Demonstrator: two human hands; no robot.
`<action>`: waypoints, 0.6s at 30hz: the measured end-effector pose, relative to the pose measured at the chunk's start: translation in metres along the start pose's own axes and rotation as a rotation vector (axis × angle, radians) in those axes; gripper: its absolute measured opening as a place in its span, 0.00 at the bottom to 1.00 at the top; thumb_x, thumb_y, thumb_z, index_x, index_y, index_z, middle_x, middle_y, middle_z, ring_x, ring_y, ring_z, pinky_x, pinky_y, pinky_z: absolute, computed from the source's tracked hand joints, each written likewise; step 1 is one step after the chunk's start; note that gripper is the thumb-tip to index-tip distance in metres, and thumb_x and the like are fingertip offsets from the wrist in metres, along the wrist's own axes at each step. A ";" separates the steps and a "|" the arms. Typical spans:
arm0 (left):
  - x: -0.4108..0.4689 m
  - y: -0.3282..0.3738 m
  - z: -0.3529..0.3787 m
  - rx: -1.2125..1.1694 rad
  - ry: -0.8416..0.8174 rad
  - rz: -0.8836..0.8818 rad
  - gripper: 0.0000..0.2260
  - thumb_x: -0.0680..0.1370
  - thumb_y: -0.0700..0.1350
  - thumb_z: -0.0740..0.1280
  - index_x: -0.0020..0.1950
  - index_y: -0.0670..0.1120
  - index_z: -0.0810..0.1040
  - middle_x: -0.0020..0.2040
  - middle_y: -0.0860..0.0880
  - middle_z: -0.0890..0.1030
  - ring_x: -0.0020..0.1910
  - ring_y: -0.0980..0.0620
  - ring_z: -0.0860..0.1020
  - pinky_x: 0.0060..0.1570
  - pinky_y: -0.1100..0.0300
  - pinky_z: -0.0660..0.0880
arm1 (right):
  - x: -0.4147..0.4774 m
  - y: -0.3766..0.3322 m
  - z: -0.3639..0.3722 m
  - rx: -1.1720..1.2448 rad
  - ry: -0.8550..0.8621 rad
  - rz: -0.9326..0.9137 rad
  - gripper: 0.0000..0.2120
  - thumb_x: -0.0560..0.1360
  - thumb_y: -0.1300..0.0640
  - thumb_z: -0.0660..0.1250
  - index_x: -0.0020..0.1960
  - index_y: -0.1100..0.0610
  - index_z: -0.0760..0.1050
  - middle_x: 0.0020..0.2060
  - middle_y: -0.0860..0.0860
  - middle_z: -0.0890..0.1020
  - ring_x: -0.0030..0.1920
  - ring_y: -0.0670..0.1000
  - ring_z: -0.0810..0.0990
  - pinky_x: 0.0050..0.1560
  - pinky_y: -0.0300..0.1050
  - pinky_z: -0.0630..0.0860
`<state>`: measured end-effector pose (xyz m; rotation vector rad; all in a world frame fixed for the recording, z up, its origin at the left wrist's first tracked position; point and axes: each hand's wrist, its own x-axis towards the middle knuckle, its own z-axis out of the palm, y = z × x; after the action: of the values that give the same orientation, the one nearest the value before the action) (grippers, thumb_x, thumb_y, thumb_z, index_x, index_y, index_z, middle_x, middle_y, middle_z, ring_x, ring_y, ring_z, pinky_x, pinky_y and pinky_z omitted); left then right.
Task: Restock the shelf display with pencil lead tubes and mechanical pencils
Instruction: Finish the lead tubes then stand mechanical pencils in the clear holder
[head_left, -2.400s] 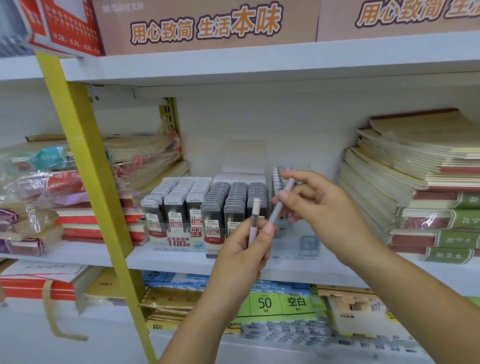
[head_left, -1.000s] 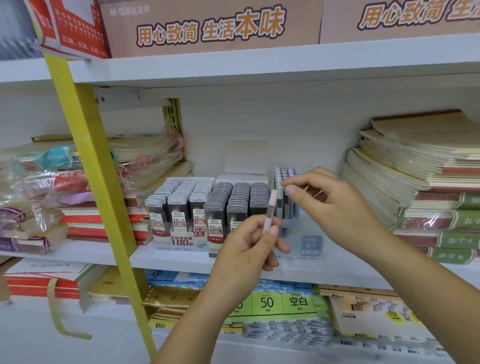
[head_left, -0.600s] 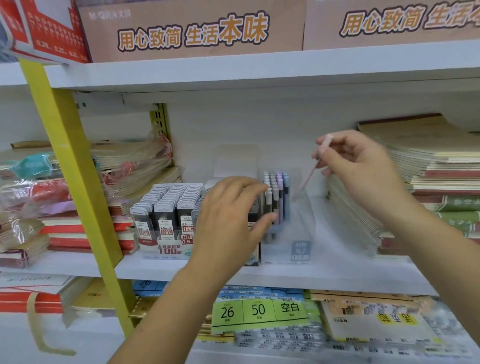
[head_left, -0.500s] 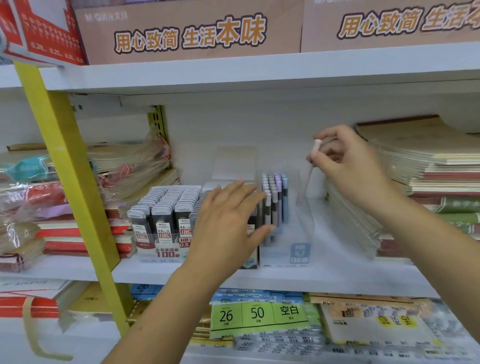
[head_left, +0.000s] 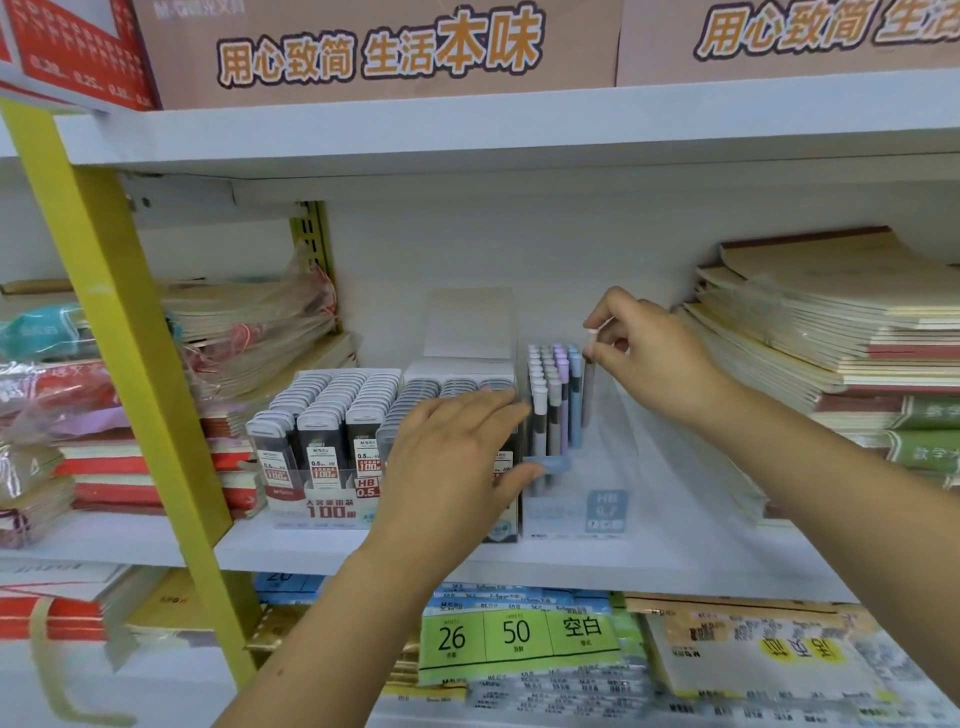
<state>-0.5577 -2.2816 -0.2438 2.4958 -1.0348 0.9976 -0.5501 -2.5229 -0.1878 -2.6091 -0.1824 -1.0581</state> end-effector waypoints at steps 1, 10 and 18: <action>0.000 0.000 0.001 0.002 0.009 0.002 0.24 0.73 0.60 0.74 0.65 0.51 0.80 0.65 0.53 0.81 0.64 0.51 0.80 0.66 0.49 0.71 | 0.000 -0.001 -0.001 0.008 -0.006 -0.003 0.12 0.74 0.55 0.68 0.47 0.43 0.66 0.37 0.41 0.76 0.44 0.48 0.76 0.43 0.48 0.74; -0.001 -0.003 0.006 0.000 0.044 0.013 0.24 0.73 0.61 0.74 0.65 0.52 0.80 0.65 0.54 0.81 0.63 0.52 0.80 0.65 0.52 0.70 | 0.000 0.008 0.003 -0.187 -0.025 -0.016 0.04 0.76 0.52 0.67 0.50 0.51 0.77 0.46 0.48 0.80 0.54 0.53 0.71 0.45 0.46 0.67; 0.002 -0.001 -0.002 -0.066 -0.029 0.018 0.29 0.78 0.61 0.66 0.77 0.54 0.66 0.77 0.54 0.68 0.77 0.53 0.63 0.76 0.55 0.50 | -0.016 -0.006 -0.019 0.040 -0.018 0.196 0.16 0.81 0.60 0.59 0.65 0.49 0.75 0.60 0.55 0.74 0.60 0.53 0.70 0.60 0.42 0.64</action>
<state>-0.5569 -2.2811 -0.2412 2.4592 -1.0833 0.9194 -0.5758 -2.5236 -0.1848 -2.5402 0.0471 -0.9539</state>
